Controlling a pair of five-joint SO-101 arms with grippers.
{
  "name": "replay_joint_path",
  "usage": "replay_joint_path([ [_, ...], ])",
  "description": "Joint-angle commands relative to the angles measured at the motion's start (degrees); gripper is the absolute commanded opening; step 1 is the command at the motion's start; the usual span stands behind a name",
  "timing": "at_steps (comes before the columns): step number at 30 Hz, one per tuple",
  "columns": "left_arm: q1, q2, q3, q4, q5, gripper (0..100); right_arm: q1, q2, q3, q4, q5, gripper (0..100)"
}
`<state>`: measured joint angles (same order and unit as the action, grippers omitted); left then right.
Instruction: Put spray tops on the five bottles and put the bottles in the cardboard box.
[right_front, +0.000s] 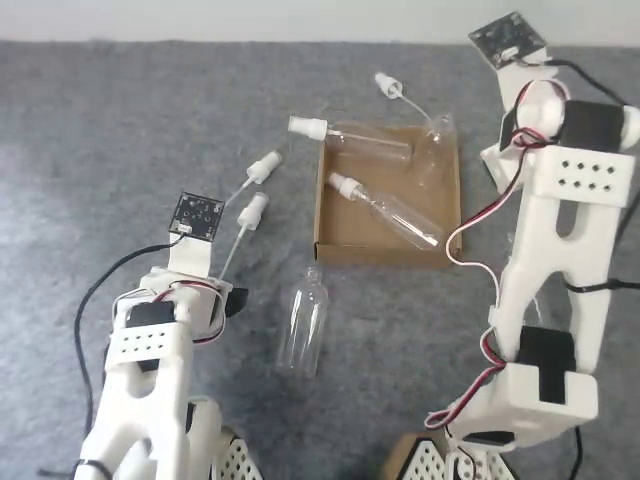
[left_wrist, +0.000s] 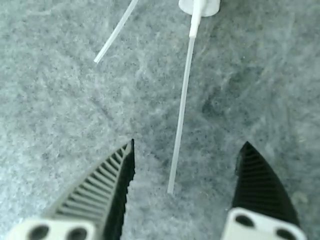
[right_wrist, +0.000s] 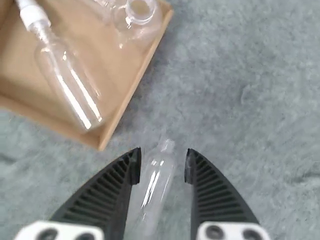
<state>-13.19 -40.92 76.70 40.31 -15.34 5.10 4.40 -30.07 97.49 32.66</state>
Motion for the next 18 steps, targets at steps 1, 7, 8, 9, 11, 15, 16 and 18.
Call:
replay_joint_path([
  [1, 0.3, -1.5, -0.1, -1.2, -0.5, 31, 0.4, -2.4, 0.9, -8.0, 0.7, 11.3],
  [7, 0.4, -1.5, 0.0, -1.2, -0.5, 31, 0.3, 3.4, 1.1, -26.9, 0.3, 11.1],
  [8, 0.4, -1.5, 0.0, -1.2, -0.5, 31, 0.0, 5.1, 1.1, -29.6, 0.3, 11.1],
  [9, 0.4, -1.4, 0.0, -1.2, -0.5, 31, 0.0, 6.5, 1.1, -31.3, 0.3, 11.0],
  [11, 0.4, -1.4, 0.0, -1.2, -0.5, 31, 0.7, 8.5, 0.9, -30.3, 0.3, 10.8],
  [15, 0.4, -1.4, 0.0, -1.2, -0.5, 31, 1.7, 6.5, 0.9, -18.8, 0.5, 10.6],
  [16, 0.4, -1.4, 0.0, -1.3, -0.5, 31, 1.7, 5.2, 0.9, -15.1, 0.6, 9.3],
  [18, 0.4, -1.4, 0.2, -2.1, -0.5, 31, 1.7, 2.5, 1.1, -8.3, 0.6, 3.9],
])
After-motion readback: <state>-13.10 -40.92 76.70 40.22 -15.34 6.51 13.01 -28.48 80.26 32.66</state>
